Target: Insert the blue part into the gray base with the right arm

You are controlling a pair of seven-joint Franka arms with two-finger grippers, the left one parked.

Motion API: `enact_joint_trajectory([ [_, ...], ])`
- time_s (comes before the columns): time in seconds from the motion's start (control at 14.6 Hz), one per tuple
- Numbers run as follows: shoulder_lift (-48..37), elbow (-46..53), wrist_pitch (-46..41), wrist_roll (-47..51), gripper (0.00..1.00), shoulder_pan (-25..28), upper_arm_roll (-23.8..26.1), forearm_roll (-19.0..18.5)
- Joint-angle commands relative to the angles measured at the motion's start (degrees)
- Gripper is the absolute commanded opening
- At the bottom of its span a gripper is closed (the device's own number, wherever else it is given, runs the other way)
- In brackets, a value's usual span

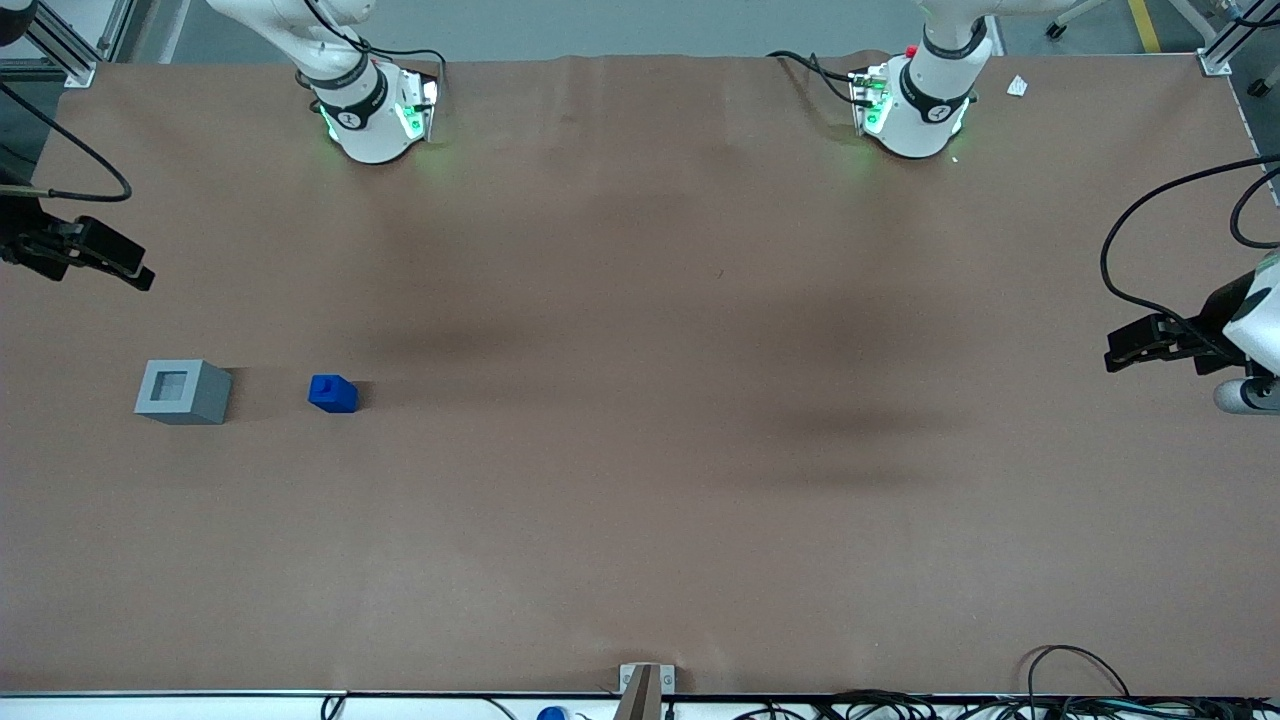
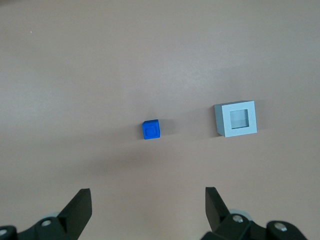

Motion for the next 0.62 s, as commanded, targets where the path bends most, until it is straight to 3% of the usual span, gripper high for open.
enact_joint_trajectory([
  [0.0, 0.0, 0.9, -1.3, -0.5, 1.00, -0.7, 0.3, 0.8],
  [0.27, 0.2, 0.2, -1.1, -0.5, 1.00, -0.6, 0.3, 1.0],
  [0.55, 0.3, -6.5, 3.0, -0.5, 1.00, -0.7, 0.2, 0.9],
])
